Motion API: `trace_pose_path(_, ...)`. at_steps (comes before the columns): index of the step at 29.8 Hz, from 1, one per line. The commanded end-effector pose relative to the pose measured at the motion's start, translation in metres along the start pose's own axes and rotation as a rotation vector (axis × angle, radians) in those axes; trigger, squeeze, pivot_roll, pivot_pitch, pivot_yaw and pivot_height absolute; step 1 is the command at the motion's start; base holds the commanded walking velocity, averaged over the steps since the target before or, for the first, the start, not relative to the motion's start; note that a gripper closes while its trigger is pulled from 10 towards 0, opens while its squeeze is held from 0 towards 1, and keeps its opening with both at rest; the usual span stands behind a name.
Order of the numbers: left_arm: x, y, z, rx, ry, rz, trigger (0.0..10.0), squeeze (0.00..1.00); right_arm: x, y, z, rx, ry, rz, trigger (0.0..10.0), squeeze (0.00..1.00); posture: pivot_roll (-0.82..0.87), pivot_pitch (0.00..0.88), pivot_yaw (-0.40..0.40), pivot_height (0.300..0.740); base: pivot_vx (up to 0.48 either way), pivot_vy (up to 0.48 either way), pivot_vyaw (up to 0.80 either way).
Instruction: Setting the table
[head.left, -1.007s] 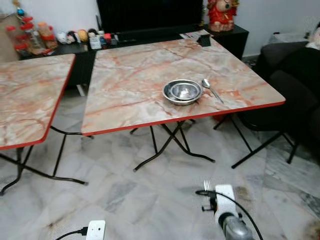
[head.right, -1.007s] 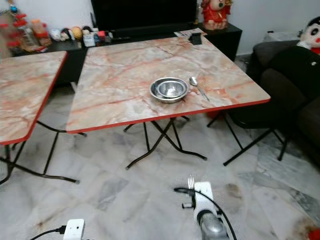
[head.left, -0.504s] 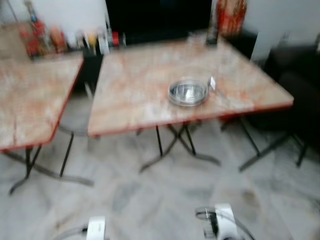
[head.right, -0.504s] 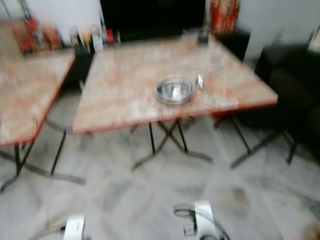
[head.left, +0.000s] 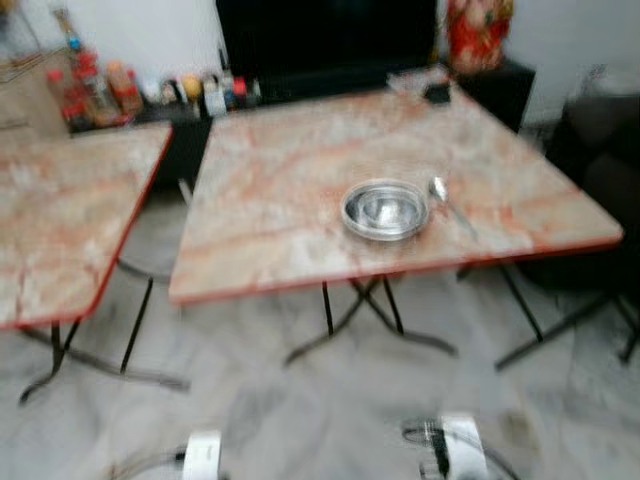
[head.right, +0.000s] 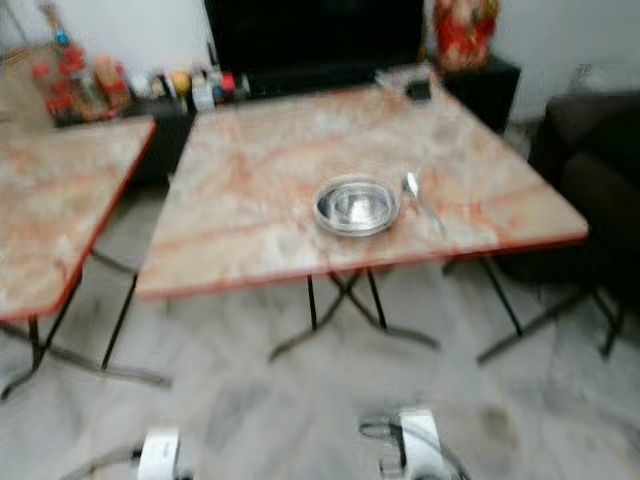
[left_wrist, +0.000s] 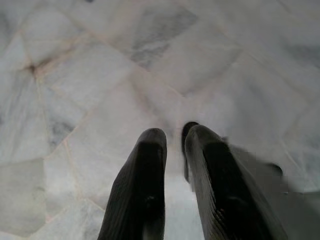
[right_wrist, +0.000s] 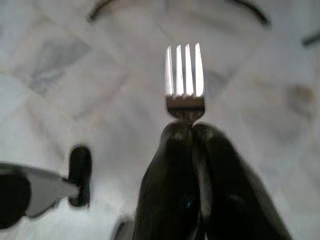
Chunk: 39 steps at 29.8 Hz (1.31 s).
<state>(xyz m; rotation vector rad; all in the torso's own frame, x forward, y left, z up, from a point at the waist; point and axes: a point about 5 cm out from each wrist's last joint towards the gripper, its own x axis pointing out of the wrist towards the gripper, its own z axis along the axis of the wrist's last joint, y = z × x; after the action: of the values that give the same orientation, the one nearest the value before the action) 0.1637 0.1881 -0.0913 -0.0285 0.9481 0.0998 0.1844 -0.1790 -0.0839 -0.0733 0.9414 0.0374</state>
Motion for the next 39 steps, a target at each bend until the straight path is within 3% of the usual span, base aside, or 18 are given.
trace_pose_path(1, 0.0005, 0.0023, 0.0022, 0.002, -0.001, 0.010, 10.0, 0.00, 0.0006, 0.0061, 0.0013, -0.014, -0.005, 0.019, 10.0, 0.00, -0.07, 0.000, 0.043, 0.740, 0.341, 0.000, 0.00)
trace_pose_path(7, 0.0007, -0.0018, 0.0008, 0.002, 0.013, -0.008, 10.0, 0.00, 0.0004, 0.0065, 0.0010, -0.046, -0.010, 0.027, 10.0, 0.00, -0.07, 0.000, 0.042, 0.740, 0.333, 0.000, 0.71)
trace_pose_path(17, 0.0003, 0.0005, 0.0002, 0.007, 0.009, 0.013, 10.0, 0.00, 0.0003, 0.0058, 0.0020, -0.007, -0.023, 0.024, 10.0, 0.00, -0.06, 0.000, 0.037, 0.740, 0.000, 0.000, 0.00)
trace_pose_path(21, 0.0001, 0.0010, -0.0007, 0.042, 0.014, 0.016, 10.0, 0.00, 0.0004, 0.0069, 0.0031, -0.047, -0.026, 0.038, 10.0, 0.00, -0.06, 0.000, 0.040, 0.740, 0.000, 0.000, 0.00)
trace_pose_path(24, -0.0002, 0.0015, -0.0019, 0.041, 0.016, 0.019, 10.0, 0.00, 0.0005, 0.0072, 0.0035, -0.036, -0.030, 0.036, 10.0, 0.00, -0.06, 0.000, 0.041, 0.740, 0.000, -0.375, 0.75)
trace_pose_path(39, -0.0012, 0.0071, -0.0045, 0.050, 0.022, 0.028, 10.0, 0.00, 0.0003, 0.0092, 0.0015, -0.016, -0.023, 0.030, 10.0, 0.00, -0.06, 0.000, 0.049, 0.740, 0.000, -0.376, 0.00)
